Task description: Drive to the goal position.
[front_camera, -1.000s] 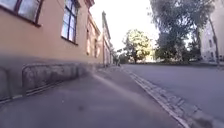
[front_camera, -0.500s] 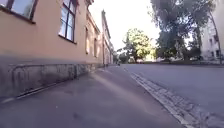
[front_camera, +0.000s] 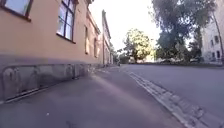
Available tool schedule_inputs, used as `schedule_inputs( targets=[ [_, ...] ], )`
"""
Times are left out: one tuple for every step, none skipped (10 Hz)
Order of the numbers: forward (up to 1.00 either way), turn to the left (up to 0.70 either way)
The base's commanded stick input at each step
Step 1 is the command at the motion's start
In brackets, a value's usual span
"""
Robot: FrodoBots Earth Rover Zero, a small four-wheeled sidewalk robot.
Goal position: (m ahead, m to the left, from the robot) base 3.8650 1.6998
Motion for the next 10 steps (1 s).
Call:
schedule_inputs(
  targets=[
    [0.5, 0.0],
    [0.5, 0.0],
    [0.5, 0.0],
    [0.5, 0.0],
    [0.5, 0.0],
    [0.5, 0.0],
    [0.5, 0.0],
    [0.5, 0.0],
    [0.5, 0.0],
    [0.5, 0.0]
  ],
)
